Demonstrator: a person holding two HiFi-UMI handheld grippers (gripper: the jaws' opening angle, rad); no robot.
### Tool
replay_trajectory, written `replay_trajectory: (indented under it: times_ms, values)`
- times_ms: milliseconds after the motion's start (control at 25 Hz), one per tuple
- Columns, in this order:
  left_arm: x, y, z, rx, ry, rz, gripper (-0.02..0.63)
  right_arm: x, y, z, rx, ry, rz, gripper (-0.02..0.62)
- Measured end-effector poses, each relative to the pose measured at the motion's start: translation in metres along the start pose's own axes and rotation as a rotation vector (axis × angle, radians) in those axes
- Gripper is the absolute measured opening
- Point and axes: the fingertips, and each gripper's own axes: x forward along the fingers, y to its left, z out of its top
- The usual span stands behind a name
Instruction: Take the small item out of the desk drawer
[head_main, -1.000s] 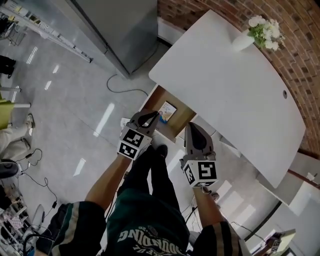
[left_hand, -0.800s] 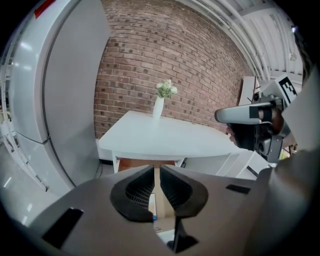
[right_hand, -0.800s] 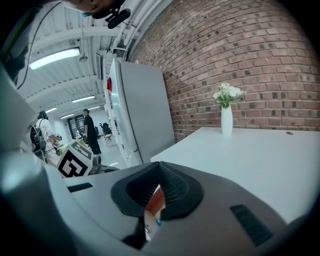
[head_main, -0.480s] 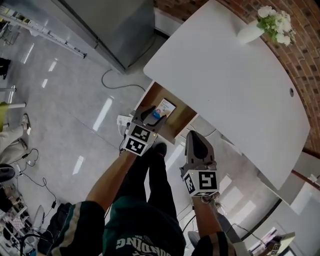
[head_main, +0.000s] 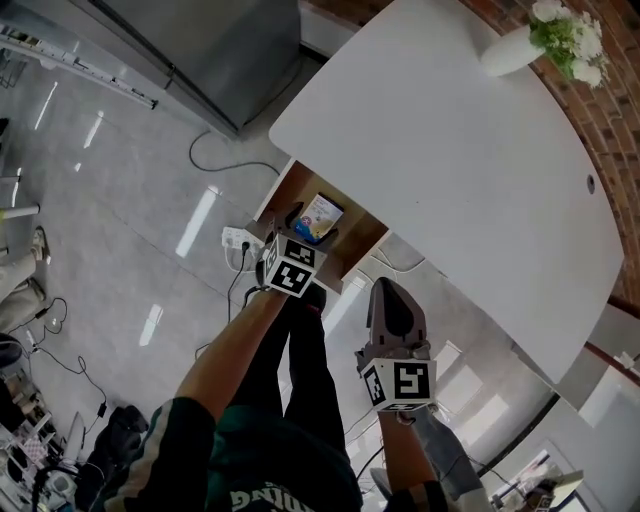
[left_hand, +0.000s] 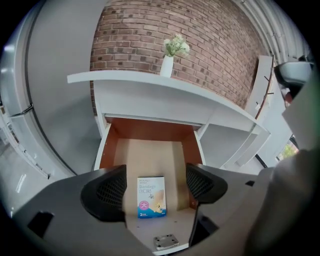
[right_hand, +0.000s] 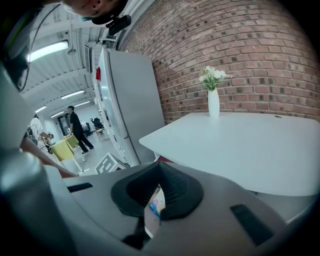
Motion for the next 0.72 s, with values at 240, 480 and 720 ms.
replay_trajectory:
  times_ms: [240, 480, 720]
  values:
    - [0.033, -0.003, -0.016, -0.021, 0.046, 0.025, 0.391, -0.001, 0.0, -0.019, 0.031, 0.033, -0.006, 0.025]
    - [0.07, 0.002, -0.038, 0.011, 0.115, 0.056, 0.407, 0.003, -0.002, -0.048, 0.066, 0.08, -0.016, 0.025]
    - [0.101, 0.005, -0.062, 0.027, 0.213, 0.072, 0.434, 0.002, 0.003, -0.059, 0.114, 0.079, -0.021, 0.025]
